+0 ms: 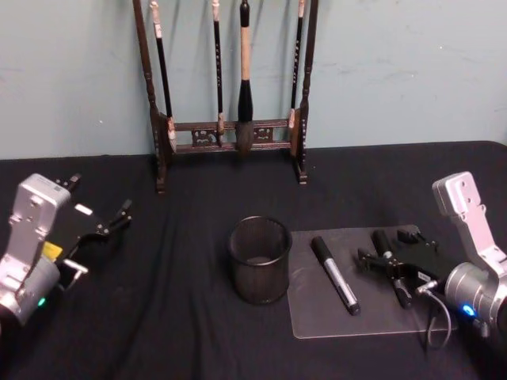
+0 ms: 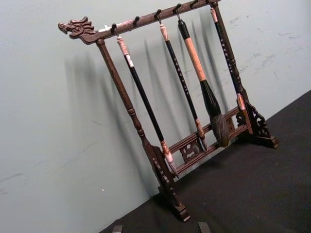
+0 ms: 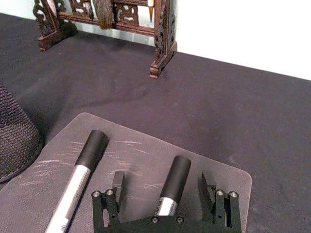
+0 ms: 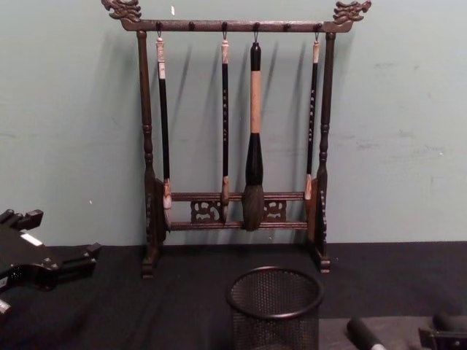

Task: Pick up the water-based marker from the table and place it into the pen holder.

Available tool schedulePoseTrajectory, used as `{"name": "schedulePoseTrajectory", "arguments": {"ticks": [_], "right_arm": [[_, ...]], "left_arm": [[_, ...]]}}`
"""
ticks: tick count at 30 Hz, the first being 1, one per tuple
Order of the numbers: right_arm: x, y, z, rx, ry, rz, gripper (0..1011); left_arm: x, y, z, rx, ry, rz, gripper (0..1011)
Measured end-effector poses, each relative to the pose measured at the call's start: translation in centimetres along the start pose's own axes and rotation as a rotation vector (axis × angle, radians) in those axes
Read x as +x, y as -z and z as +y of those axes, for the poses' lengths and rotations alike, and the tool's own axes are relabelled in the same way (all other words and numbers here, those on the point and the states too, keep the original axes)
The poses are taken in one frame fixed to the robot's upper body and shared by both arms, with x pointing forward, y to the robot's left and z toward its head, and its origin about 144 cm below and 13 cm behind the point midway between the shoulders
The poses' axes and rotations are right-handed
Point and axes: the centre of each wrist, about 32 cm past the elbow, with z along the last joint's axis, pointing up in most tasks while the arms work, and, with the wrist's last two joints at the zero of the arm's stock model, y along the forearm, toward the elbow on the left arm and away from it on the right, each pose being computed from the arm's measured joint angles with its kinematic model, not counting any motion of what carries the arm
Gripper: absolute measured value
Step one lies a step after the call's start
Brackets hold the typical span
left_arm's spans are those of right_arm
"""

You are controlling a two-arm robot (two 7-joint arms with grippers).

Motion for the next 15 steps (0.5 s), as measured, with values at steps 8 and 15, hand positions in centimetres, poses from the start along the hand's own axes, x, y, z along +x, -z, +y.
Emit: {"name": "schedulePoseTrajectory", "arguments": {"ticks": [8, 15], "right_arm": [[-0.02, 0.13, 0.14, -0.012, -0.002, -0.004, 1002], [-0.06, 0.22, 0.30, -0.025, -0.006, -0.012, 1002]], "left_arm": [[0.00, 0.00, 0.00, 0.000, 0.000, 0.000, 1009], [0.00, 0.00, 0.00, 0.000, 0.000, 0.000, 1009]]}}
